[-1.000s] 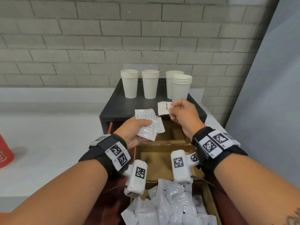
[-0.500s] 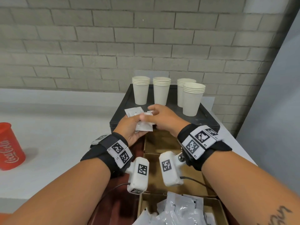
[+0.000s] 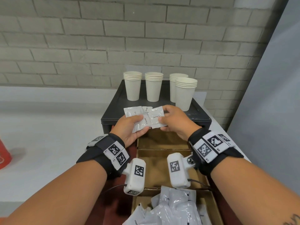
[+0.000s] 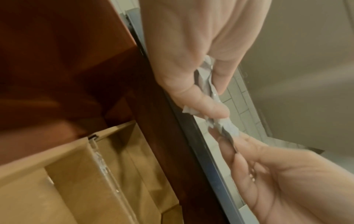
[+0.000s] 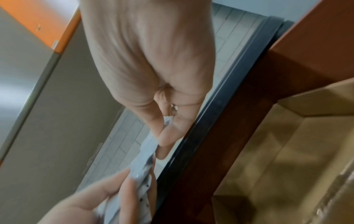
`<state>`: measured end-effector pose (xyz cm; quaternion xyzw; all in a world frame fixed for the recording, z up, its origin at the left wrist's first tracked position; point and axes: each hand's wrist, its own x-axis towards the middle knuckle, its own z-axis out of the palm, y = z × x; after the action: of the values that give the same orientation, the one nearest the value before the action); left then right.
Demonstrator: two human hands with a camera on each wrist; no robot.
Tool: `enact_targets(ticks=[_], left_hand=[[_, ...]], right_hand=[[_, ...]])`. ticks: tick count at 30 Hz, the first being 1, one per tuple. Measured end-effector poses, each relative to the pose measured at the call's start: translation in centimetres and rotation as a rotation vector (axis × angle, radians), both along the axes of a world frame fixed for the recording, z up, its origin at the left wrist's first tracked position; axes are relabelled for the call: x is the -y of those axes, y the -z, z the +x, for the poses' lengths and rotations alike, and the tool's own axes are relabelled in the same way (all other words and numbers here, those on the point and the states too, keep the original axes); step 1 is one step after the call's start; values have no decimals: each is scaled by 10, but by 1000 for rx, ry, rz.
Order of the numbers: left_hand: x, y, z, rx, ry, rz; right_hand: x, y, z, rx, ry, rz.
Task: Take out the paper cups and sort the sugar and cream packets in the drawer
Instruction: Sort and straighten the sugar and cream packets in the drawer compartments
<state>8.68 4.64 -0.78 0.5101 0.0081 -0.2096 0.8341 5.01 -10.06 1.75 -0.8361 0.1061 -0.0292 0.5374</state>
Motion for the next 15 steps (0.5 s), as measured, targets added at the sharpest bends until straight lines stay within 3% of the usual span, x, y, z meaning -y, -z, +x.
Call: enact_targets(ticks=[6,15], left_hand=[[-3,-3,-1,-62,-47,-36],[2,0,-13,-15,32,104]], right_hand=[[25,11,-29,-89,-72,177],[33,32,-45,-229,-51,-87]])
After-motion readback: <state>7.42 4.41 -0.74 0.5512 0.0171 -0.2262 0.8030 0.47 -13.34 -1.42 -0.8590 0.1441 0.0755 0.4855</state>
